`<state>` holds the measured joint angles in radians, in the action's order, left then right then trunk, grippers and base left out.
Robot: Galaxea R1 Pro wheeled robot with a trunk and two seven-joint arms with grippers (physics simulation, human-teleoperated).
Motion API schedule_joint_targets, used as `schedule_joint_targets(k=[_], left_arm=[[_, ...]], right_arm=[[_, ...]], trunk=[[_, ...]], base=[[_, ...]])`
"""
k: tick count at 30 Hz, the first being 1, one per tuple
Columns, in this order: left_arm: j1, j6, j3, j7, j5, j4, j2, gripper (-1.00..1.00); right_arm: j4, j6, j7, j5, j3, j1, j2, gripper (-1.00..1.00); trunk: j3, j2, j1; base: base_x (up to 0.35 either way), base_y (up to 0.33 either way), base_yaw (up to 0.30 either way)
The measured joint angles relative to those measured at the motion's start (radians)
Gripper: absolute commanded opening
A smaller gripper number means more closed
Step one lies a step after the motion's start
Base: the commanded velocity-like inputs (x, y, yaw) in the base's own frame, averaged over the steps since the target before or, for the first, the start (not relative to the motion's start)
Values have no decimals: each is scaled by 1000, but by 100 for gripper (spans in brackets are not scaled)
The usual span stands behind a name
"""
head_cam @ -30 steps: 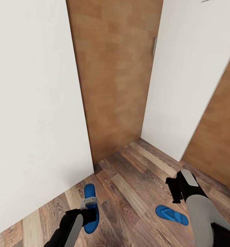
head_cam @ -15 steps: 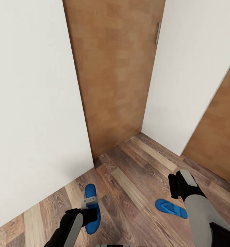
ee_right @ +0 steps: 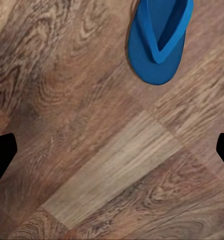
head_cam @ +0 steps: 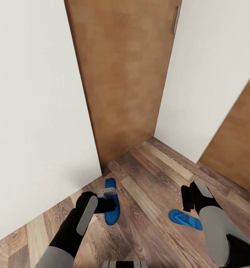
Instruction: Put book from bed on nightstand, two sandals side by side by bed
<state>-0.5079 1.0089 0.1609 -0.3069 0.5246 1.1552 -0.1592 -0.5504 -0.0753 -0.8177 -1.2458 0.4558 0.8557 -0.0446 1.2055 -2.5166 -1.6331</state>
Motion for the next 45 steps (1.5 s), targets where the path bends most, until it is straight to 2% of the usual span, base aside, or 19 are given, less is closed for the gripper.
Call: schedule_joint_targets(k=[1, 2, 4, 6, 12, 17, 24, 37, 40, 41, 42, 45], left_arm=[[-1, 1, 0, 0, -5, -1, 0, -100], [-31, 5, 33, 0, 8, -28, -1, -100], [-51, 9, 60, 0, 4, -48, -2, -100], [-65, 6, 84, -2, 8, -70, -3, -100], [-70, 3, 93, -4, 26, -82, -2, -100], [-71, 2, 95, -5, 31, -85, -3, -100], [-70, 0, 96, -5, 33, -100, -3, -100], [-71, -31, 96, -5, 35, -126, -3, -100], [-81, -27, 97, -6, 38, -108, -6, -100], [-97, -19, 97, -12, 37, -78, -9, -100], [-114, 0, 98, -24, 40, -40, -11, -100], [-134, 23, 99, -45, 64, 1, -11, -100]], right_arm=[[0, 0, 0, 0, 0, 0, 0, 100], [1, -2, 0, -2, 0, 1, -2, 100], [1, -6, 0, -5, 0, 2, -6, 100], [0, -21, 31, -30, -1, 3, -10, 100], [1, -76, 96, -64, -1, 3, -13, 100], [2, -95, 114, -72, -1, 2, -10, 100], [3, -36, 129, -77, -2, 3, -13, 100], [2, -20, 123, -78, -2, 3, -15, 100], [-1, -21, 120, -77, -2, 3, -15, 100], [-3, -21, 119, -77, -2, 3, -16, 100], [-5, -22, 119, -77, -2, 4, -16, 100], [-6, -24, 118, -76, -2, 8, -20, 100]], trunk=[[4, 0, 0], [8, 0, -1], [16, -1, -2], [23, -1, -3], [47, -3, -5], [66, -4, -8], [93, -6, -11], [143, -9, -17], [155, -9, -18], [159, -10, -18], [162, -10, -19], [174, -11, -20]], base=[[0, 0, 0], [0, 0, 0], [0, 0, 0], [0, 0, 0], [0, 0, 0], [0, 0, 0], [0, 0, 0], [0, 0, 0], [0, 0, 0], [0, 0, 0], [0, 0, 0], [0, 0, 0]])
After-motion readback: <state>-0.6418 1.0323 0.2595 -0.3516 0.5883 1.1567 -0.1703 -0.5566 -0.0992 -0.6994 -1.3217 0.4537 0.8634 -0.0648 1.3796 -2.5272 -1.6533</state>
